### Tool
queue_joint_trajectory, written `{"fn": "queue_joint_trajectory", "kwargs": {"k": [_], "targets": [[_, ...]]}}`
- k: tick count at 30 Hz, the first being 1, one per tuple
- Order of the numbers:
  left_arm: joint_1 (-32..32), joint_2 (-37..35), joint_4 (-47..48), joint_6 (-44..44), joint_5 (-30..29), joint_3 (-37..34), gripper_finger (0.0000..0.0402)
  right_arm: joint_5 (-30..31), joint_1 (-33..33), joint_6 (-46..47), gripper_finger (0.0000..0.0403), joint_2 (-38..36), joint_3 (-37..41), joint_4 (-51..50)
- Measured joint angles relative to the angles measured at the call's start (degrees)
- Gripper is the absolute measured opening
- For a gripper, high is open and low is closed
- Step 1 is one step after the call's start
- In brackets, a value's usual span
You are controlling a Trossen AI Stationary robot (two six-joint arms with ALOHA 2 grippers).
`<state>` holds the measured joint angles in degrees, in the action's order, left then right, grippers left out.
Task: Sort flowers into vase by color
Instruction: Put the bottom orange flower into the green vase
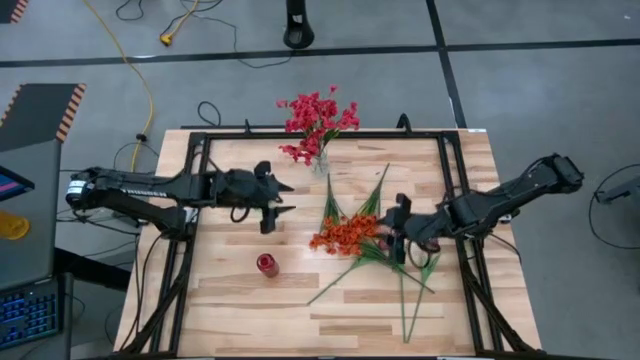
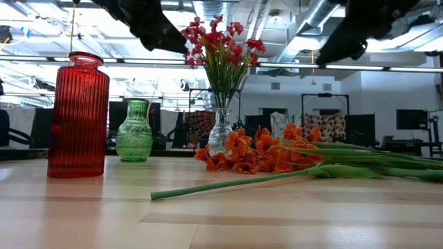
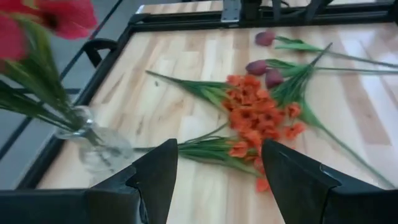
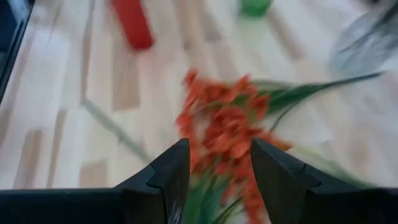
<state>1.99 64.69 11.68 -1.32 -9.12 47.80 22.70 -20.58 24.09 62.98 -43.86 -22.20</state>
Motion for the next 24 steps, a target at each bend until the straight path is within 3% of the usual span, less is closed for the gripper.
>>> {"fn": "queue_joint_trajectory", "kwargs": {"k": [5,10,17,24], "targets": [[-3.9,0.0,-5.0,2.0,-4.8,-3.1,0.0222,-0.9,-2.9,0.7,0.0196,5.0,0.0,0.3],[-6.7,0.0,-6.5,2.0,-8.0,-3.8,0.0222,-3.1,-4.8,7.9,0.0196,9.0,0.0,-0.6],[-8.3,0.0,-6.7,2.2,-9.9,-3.8,0.0222,-9.4,-6.8,19.3,0.0196,13.2,0.0,-5.1],[-8.4,0.0,-6.9,2.2,-10.0,-3.8,0.0222,-11.2,-8.5,27.9,0.0196,16.9,0.0,-11.2]]}}
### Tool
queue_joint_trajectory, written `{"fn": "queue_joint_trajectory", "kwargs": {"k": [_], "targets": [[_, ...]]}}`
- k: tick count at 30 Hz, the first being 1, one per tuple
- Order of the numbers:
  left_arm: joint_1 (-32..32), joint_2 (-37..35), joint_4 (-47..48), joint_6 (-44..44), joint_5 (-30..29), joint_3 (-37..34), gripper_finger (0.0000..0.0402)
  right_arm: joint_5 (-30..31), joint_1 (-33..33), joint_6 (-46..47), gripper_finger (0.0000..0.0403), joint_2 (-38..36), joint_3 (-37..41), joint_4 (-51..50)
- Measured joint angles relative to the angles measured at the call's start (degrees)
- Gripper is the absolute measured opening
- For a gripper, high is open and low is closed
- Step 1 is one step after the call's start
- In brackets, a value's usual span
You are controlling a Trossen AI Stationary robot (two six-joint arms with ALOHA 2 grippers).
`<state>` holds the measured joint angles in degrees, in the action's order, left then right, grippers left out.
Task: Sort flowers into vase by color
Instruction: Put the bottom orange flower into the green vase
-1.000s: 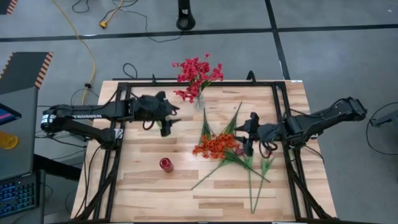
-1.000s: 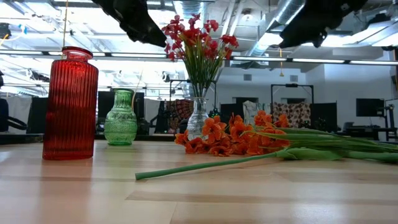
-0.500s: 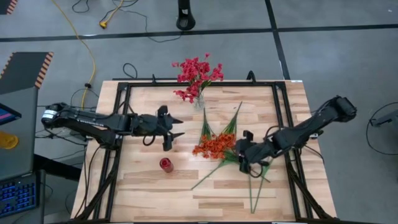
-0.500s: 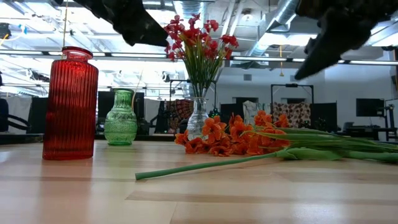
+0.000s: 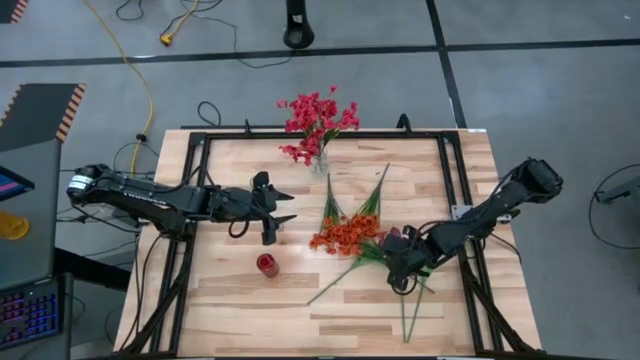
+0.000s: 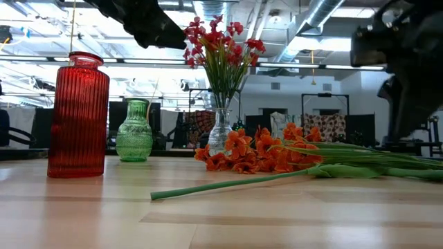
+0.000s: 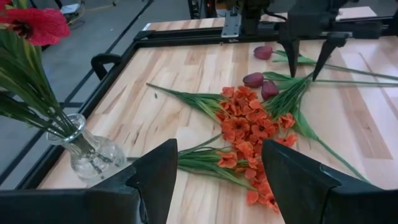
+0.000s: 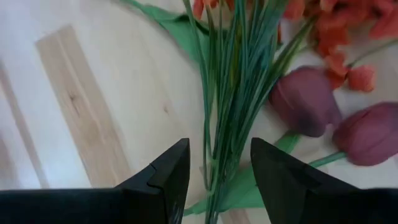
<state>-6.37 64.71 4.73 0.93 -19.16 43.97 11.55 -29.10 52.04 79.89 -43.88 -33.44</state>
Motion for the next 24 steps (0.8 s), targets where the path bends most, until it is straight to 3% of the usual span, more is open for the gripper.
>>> {"fn": "queue_joint_trajectory", "kwargs": {"k": [16,24], "targets": [[0.0,0.0,0.0,1.3,-0.8,0.0,0.0222,-2.6,0.0,0.6,0.0191,9.3,0.0,0.3],[0.0,0.0,0.0,1.6,-0.8,0.0,0.0222,-2.7,0.0,0.6,0.0113,8.0,0.0,-0.1]]}}
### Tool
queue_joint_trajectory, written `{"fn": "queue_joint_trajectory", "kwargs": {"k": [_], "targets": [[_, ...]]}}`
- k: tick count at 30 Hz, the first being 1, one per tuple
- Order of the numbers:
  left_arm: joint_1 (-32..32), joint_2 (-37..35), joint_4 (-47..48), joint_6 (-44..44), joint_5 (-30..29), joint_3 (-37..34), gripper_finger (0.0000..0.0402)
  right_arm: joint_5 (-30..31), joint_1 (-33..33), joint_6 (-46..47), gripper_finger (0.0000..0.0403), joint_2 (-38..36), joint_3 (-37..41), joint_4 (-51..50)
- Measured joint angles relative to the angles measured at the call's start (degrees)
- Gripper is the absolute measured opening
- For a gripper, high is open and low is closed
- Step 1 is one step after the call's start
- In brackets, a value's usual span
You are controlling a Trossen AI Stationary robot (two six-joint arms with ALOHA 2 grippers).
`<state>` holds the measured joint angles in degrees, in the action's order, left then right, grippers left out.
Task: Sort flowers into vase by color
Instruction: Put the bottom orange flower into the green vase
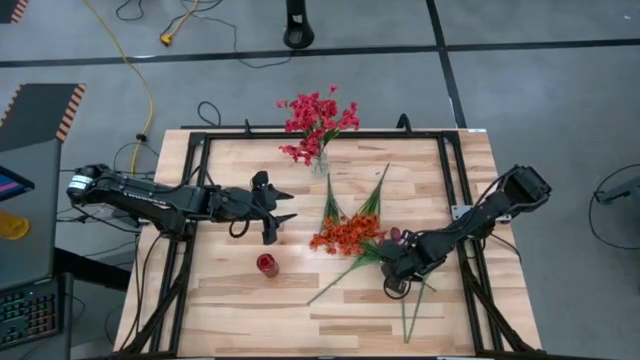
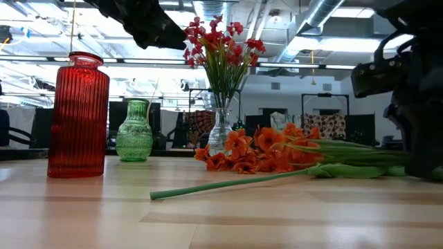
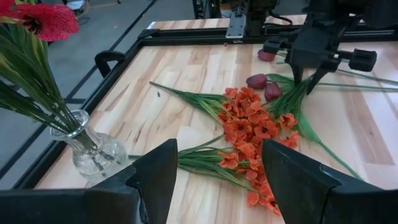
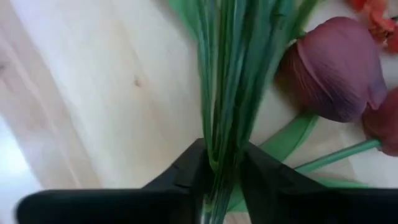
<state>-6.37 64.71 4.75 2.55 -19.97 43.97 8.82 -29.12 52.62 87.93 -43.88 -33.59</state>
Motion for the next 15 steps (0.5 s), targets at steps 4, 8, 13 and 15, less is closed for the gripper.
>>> {"fn": "queue_joint_trajectory", "kwargs": {"k": [4,8,13,15], "targets": [[0.0,0.0,0.0,0.1,-0.1,0.0,0.0222,0.0,0.0,0.0,0.0071,-1.5,0.0,-0.3],[0.0,0.0,0.0,0.1,-0.2,0.0,0.0222,0.0,0.0,0.0,0.0047,-2.9,0.0,-0.3],[0.0,0.0,0.0,0.1,-0.2,0.0,0.0222,0.0,0.0,0.0,0.0046,-5.5,0.0,-0.3],[0.0,0.0,0.0,0.1,-0.2,0.0,0.0222,0.0,0.0,0.0,0.0047,-7.0,0.0,-0.3]]}}
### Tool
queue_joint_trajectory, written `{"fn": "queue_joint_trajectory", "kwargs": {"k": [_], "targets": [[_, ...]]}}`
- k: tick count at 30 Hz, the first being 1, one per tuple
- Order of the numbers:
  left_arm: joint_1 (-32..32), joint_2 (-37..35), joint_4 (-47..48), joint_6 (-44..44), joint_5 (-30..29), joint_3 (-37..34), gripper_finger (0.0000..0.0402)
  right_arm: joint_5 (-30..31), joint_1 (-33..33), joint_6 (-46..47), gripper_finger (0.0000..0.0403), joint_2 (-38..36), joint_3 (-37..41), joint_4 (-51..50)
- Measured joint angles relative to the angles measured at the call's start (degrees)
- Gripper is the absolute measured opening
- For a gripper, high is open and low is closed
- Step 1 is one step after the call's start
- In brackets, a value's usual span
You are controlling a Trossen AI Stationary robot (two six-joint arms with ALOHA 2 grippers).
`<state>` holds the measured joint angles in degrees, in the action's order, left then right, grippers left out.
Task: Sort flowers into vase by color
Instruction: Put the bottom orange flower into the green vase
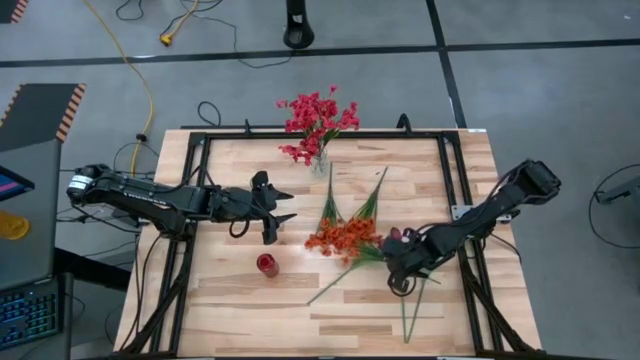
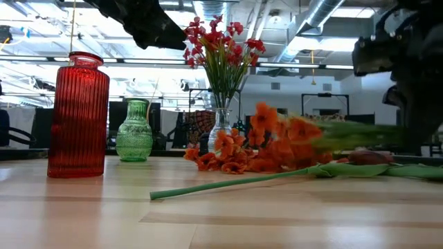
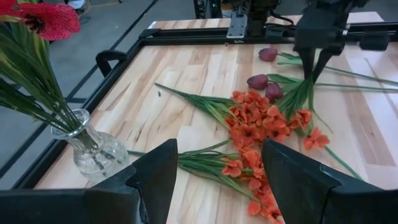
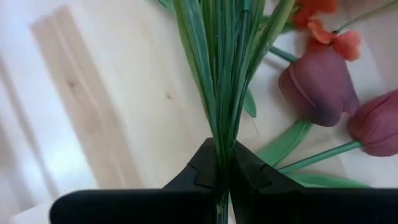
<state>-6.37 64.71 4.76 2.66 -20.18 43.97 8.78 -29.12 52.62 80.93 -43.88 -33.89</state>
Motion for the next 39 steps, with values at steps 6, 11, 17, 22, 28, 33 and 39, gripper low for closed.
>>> {"fn": "queue_joint_trajectory", "kwargs": {"k": [6,11,17,22,28,33,39], "targets": [[0.0,0.0,0.0,0.1,0.0,0.0,0.0222,0.1,0.0,-0.2,0.0047,-5.6,0.0,0.0],[0.0,0.0,0.0,0.6,0.0,0.0,0.0222,0.8,0.0,-1.5,0.0047,-11.1,0.0,0.1],[0.0,0.0,0.0,1.5,0.8,0.0,0.0222,7.0,0.0,-6.8,0.0047,-18.1,0.0,2.8],[0.0,0.0,-0.9,1.5,1.9,0.0,0.0222,14.4,0.0,-16.4,0.0047,-23.3,0.0,9.8],[0.0,0.1,-2.6,1.5,1.9,0.0,0.0222,20.3,0.0,-32.7,0.0047,-27.3,0.0,21.5],[0.0,0.3,-6.0,1.5,2.0,0.0,0.0222,21.5,1.3,-44.0,0.0047,-28.2,0.0,30.6],[0.0,2.7,-16.6,-1.2,1.9,0.0,0.0222,21.5,4.8,-54.4,0.0047,-27.7,0.0,39.6]]}}
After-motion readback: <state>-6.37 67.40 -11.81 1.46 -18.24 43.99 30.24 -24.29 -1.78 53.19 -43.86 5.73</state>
